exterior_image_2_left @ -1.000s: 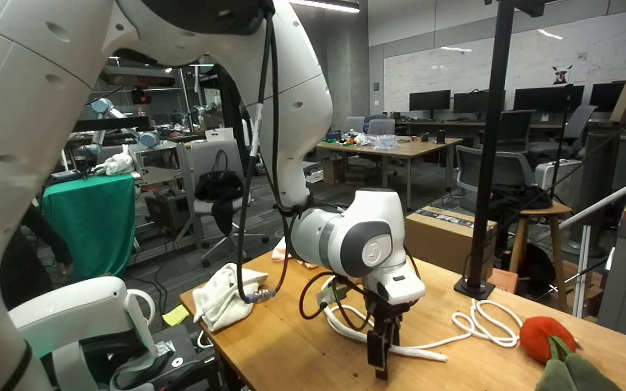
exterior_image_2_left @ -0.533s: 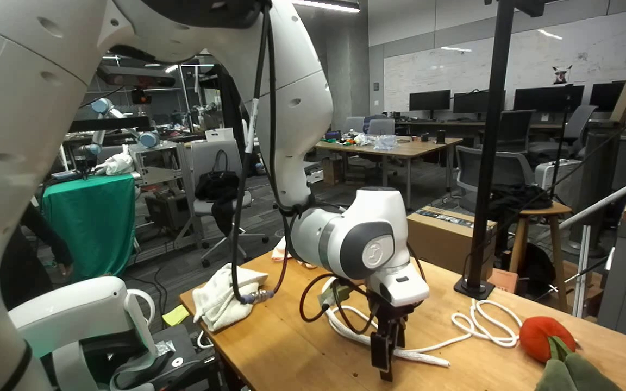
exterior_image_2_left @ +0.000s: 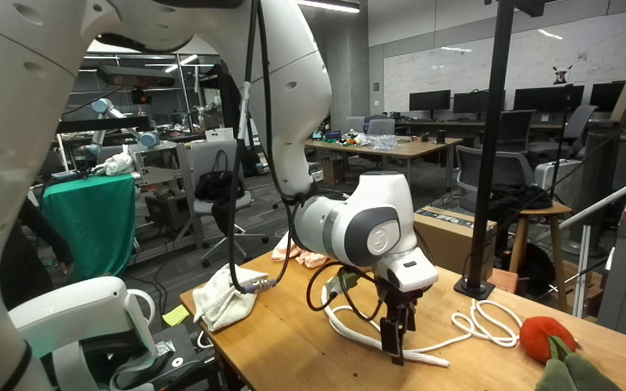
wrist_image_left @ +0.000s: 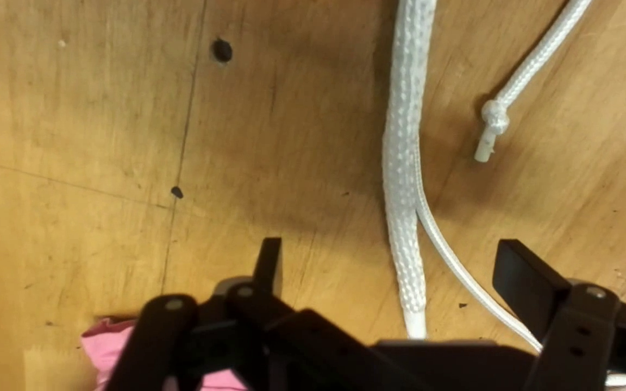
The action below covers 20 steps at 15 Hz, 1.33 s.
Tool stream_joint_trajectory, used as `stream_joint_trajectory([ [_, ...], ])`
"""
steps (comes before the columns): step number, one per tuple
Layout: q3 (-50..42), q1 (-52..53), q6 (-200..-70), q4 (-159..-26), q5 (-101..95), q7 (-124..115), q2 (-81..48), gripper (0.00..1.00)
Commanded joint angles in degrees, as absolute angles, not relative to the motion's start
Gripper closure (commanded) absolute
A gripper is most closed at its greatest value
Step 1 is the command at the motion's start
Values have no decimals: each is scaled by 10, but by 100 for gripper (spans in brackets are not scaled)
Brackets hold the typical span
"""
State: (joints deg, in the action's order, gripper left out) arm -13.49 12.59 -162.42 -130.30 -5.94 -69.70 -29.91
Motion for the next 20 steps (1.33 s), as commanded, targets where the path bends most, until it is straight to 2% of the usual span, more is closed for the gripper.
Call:
stream_joint_trajectory([
  [1, -135, 120, -1631, -1304, -45, -680, -299, 0],
  [20, -115, 83, -1610, -1244, 11, -623, -359, 0],
])
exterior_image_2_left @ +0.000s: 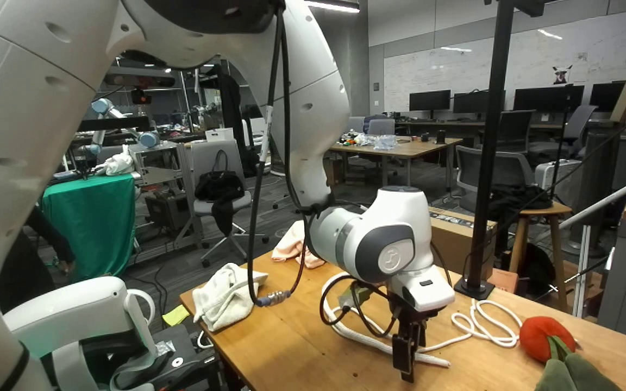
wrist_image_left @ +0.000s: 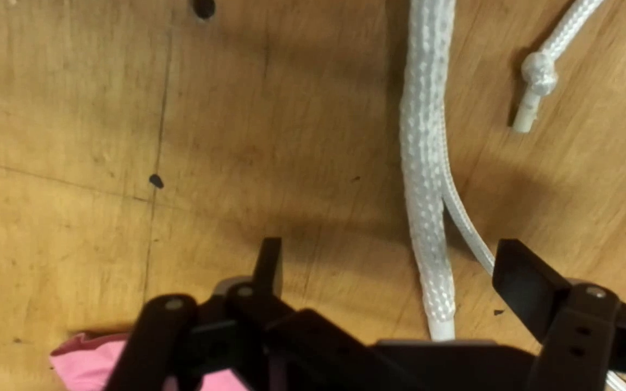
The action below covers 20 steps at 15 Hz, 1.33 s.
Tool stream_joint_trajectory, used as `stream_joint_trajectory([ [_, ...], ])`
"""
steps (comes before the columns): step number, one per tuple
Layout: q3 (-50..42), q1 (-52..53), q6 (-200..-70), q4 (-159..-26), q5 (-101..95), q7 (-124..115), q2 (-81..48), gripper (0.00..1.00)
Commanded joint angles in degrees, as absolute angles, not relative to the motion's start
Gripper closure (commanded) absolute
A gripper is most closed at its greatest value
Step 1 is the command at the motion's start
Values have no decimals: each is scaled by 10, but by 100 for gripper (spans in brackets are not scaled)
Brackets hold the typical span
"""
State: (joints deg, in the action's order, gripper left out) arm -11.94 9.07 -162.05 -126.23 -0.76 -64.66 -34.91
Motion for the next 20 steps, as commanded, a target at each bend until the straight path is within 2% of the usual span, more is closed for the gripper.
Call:
stream_joint_trajectory([
  [1, -116, 82, -1610, -1242, 12, -622, -361, 0],
  [20, -108, 45, -1618, -1251, 63, -599, -361, 0],
])
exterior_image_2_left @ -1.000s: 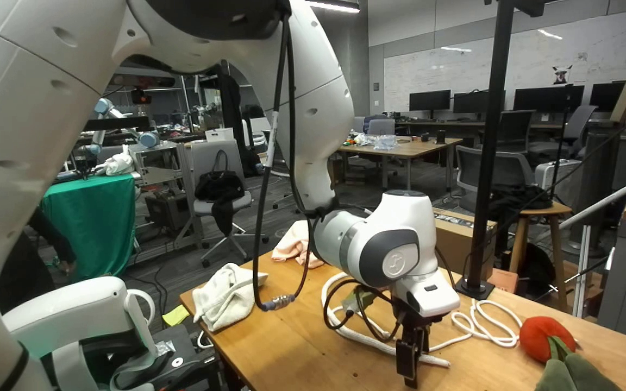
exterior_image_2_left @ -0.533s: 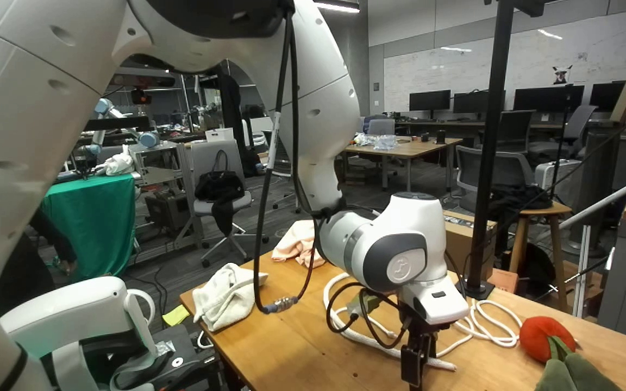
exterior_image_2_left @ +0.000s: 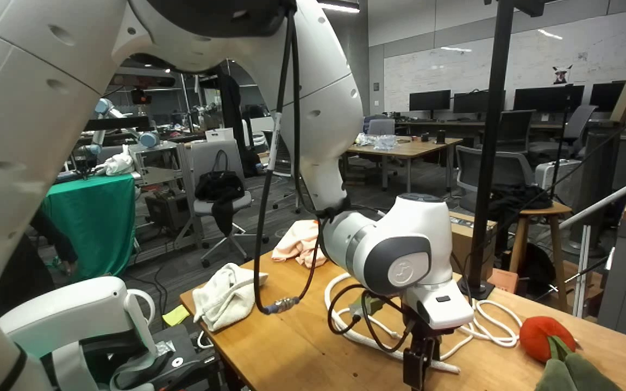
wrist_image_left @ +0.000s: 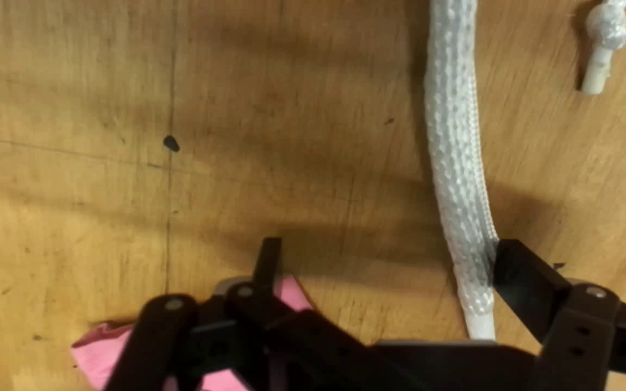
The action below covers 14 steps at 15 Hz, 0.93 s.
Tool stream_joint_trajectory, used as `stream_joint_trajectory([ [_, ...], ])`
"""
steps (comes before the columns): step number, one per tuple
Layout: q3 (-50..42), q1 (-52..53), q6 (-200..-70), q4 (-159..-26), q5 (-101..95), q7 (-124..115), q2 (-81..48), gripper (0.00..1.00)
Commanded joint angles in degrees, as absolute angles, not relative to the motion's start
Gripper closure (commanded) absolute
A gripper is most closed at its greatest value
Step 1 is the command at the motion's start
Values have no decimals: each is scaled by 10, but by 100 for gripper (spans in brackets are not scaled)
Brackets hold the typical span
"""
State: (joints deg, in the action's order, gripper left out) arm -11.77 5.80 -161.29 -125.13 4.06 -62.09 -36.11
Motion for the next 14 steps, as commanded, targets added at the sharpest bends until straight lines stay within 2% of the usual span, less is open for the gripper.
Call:
stream_joint_trajectory([
  [1, -107, 42, -1619, -1253, 66, -597, -361, 0],
  [14, -95, 43, -1626, -1311, 100, -585, -341, 0],
])
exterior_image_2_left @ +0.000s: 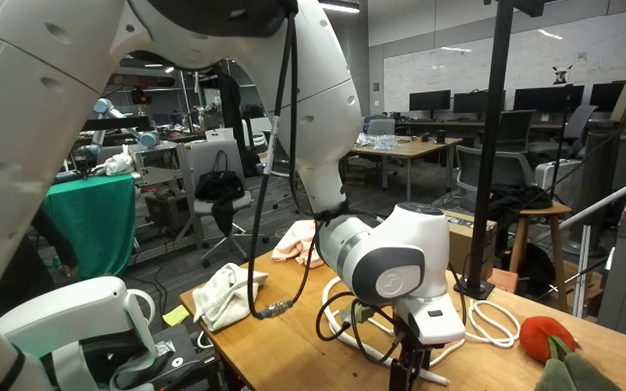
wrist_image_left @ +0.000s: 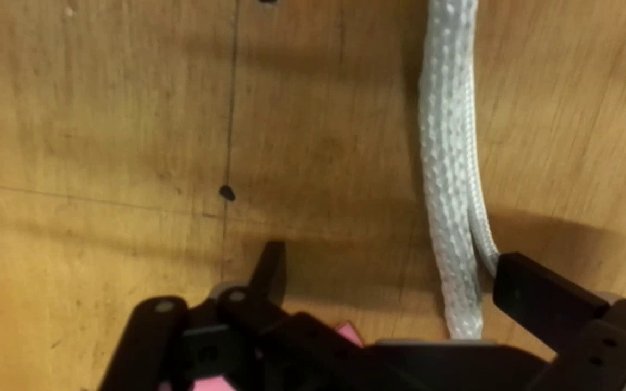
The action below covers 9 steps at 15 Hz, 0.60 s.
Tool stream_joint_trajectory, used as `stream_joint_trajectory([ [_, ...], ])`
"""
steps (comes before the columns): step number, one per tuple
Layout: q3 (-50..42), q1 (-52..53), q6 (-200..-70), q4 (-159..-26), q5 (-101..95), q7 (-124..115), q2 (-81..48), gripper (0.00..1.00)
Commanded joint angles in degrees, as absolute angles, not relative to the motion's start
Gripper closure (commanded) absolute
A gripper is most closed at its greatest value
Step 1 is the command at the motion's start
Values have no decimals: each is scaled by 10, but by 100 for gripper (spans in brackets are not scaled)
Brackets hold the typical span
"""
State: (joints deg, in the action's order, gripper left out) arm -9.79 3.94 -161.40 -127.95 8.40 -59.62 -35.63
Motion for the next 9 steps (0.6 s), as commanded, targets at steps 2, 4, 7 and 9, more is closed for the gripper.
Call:
stream_joint_trajectory([
  [2, -98, 47, -1628, -1323, 100, -589, -336, 0],
  [4, -101, 51, -1630, -1339, 99, -592, -327, 0],
  [7, -103, 59, -1626, -1363, 95, -595, -313, 0],
  [9, -103, 69, -1621, -1378, 91, -597, -302, 0],
])
